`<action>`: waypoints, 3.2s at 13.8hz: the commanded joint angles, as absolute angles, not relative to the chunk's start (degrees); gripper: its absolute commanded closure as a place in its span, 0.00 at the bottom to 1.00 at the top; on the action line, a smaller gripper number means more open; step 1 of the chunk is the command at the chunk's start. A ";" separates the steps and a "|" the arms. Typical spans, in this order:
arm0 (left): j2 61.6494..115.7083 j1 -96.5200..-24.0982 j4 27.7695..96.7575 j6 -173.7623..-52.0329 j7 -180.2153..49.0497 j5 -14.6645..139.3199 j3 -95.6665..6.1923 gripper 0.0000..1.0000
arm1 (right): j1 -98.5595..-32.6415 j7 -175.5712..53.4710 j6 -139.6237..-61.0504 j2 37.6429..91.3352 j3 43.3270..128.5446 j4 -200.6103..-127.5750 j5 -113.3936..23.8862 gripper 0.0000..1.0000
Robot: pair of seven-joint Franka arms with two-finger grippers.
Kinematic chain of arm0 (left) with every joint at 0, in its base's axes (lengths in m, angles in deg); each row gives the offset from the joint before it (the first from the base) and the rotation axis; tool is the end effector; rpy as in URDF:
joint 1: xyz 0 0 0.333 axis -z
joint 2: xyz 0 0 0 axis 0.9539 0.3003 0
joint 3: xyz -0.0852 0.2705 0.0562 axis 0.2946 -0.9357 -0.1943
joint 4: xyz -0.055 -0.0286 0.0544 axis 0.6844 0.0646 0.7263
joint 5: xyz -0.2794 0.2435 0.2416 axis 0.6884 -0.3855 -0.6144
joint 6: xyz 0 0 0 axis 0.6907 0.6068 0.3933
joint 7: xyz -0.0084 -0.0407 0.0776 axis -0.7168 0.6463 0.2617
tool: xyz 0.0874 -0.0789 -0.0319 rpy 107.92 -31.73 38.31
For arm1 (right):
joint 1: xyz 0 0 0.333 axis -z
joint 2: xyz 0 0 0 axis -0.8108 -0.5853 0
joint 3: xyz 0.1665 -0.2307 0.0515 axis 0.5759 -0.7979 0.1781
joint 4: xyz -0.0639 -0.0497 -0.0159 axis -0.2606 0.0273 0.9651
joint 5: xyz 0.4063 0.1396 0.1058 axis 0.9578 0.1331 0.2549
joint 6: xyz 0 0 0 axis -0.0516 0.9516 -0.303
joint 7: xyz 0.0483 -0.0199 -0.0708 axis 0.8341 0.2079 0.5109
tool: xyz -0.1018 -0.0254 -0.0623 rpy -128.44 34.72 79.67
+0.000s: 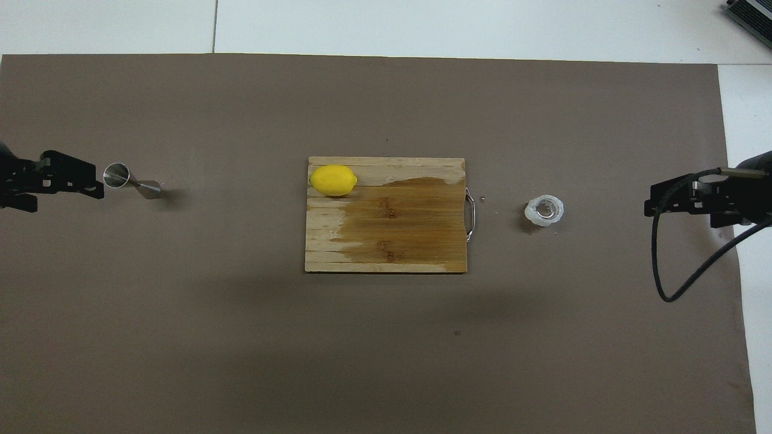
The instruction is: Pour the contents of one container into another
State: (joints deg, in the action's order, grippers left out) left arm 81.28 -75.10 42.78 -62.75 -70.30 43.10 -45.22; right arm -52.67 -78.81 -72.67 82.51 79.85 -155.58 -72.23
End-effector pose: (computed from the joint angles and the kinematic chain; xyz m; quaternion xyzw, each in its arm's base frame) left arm 0.6116 -0.0123 0.5569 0.9936 0.0937 -0.0401 0.0498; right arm 0.5883 0.0029 0.5658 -0.9955 0.0881 0.0250 0.0248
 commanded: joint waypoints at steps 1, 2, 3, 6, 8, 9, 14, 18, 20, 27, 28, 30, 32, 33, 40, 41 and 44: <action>86.33 -78.31 40.09 -62.58 -59.01 46.76 -45.13 0.00 | -51.80 -79.95 -72.04 82.38 80.40 -155.26 -70.86 0.00; 88.35 -79.54 38.86 -62.58 -54.53 48.34 -45.13 0.00 | -51.80 -79.95 -72.04 82.38 80.40 -155.26 -70.86 0.00; 90.29 -80.43 37.72 -62.58 -49.35 48.87 -45.22 0.00 | -51.80 -79.95 -72.04 82.38 80.40 -155.26 -70.86 0.00; 93.38 -83.41 37.17 -64.24 -38.69 51.59 -45.92 0.00 | -51.80 -79.95 -72.04 82.38 80.40 -155.26 -70.86 0.00; 96.09 -85.61 36.83 -65.04 -30.97 55.37 -45.92 0.00 | -51.80 -79.95 -72.04 82.38 80.40 -155.26 -70.86 0.00; 97.07 -86.40 36.74 -65.56 -28.32 56.25 -46.01 0.00 | -51.80 -79.95 -72.04 82.38 80.40 -155.26 -70.86 0.00; 101.46 -90.53 37.53 -70.13 -17.40 63.63 -46.01 0.00 | -51.80 -79.95 -72.04 82.38 80.40 -155.26 -70.86 0.00; 103.84 -93.71 41.11 -76.53 -16.78 69.43 -46.01 0.00 | -51.80 -79.95 -72.04 82.38 80.40 -155.26 -70.86 0.00; 104.37 -94.93 42.88 -79.53 -16.78 70.76 -46.01 0.00 | -51.80 -79.95 -72.04 82.38 80.40 -155.26 -70.86 0.00; 104.99 -94.24 50.87 -91.57 -14.40 76.21 -46.01 0.00 | -51.80 -79.95 -72.04 82.38 80.40 -155.26 -70.86 0.00; 104.64 -94.06 52.98 -93.41 -14.40 76.39 -45.92 0.00 | -51.80 -79.95 -72.04 82.38 80.40 -155.26 -70.86 0.00; 103.32 -94.32 56.85 -95.10 -14.49 78.75 -45.92 0.00 | -51.80 -79.95 -72.04 82.38 80.40 -155.26 -70.86 0.00; 102.26 -93.27 59.22 -95.01 -14.58 83.32 -45.92 0.00 | -51.80 -79.95 -72.04 82.38 80.40 -155.26 -70.86 0.00; 101.74 -93.44 60.11 -94.93 -15.02 83.68 -45.92 0.00 | -51.80 -79.95 -72.04 82.38 80.40 -155.26 -70.86 0.00; 99.98 -92.48 64.50 -95.36 -20.27 90.96 -45.48 0.04 | -51.80 -79.95 -72.04 82.38 80.40 -155.26 -70.86 0.00; 99.71 -92.56 65.38 -95.45 -22.47 93.16 -45.48 0.04 | -51.80 -79.95 -72.04 82.38 80.40 -155.26 -70.86 0.00; 99.54 -92.48 65.57 -95.63 -23.63 94.84 -45.48 0.05 | -51.80 -79.95 -72.04 82.38 80.40 -155.18 -70.86 0.00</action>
State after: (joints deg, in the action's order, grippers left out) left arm 101.68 -93.25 63.07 -94.18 -22.14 92.71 -44.87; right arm -52.67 -78.81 -72.67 82.51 79.85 -155.58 -72.23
